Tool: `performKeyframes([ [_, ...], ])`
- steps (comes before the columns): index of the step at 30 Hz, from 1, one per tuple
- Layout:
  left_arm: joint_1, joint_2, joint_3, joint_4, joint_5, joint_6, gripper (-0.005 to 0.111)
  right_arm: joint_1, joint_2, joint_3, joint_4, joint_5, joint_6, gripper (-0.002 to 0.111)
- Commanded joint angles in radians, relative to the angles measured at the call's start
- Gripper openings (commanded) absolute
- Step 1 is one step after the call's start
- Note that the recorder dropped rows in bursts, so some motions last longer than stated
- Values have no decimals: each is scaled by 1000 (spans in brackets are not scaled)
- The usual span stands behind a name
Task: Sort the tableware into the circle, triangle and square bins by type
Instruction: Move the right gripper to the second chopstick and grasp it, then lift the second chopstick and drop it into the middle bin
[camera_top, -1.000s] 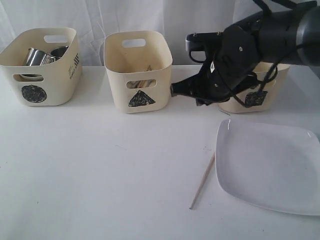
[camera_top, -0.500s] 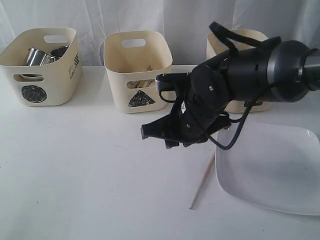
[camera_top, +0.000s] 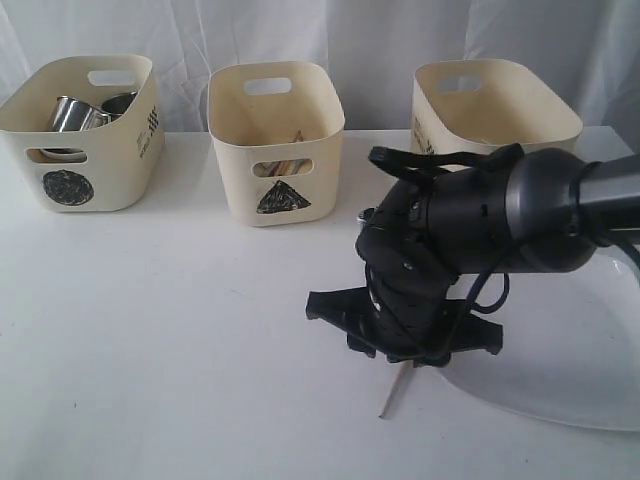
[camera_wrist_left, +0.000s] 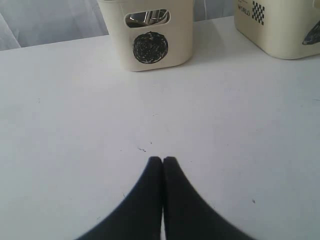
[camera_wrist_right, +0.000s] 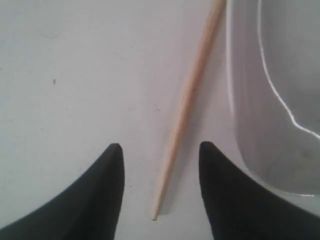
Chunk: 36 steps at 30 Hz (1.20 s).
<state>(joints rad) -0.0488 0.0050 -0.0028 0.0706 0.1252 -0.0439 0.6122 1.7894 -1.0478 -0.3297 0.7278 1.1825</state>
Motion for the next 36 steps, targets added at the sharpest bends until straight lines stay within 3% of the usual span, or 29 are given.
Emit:
performKeyframes([
  [1, 1, -5, 3, -6, 2, -3, 0, 16, -9, 4, -48, 23, 84, 45],
  [29, 1, -5, 3, -6, 2, -3, 0, 14, 75, 95, -132, -140, 340, 45],
  [31, 1, -5, 3, -6, 2, -3, 0, 14, 84, 95, -122, -142, 342, 38],
  [34, 1, -5, 3, -6, 2, -3, 0, 14, 87, 95, -118, -150, 356, 8],
  [36, 1, -5, 3, -6, 2, -3, 0, 16, 87, 95, -118, -150, 356, 0],
])
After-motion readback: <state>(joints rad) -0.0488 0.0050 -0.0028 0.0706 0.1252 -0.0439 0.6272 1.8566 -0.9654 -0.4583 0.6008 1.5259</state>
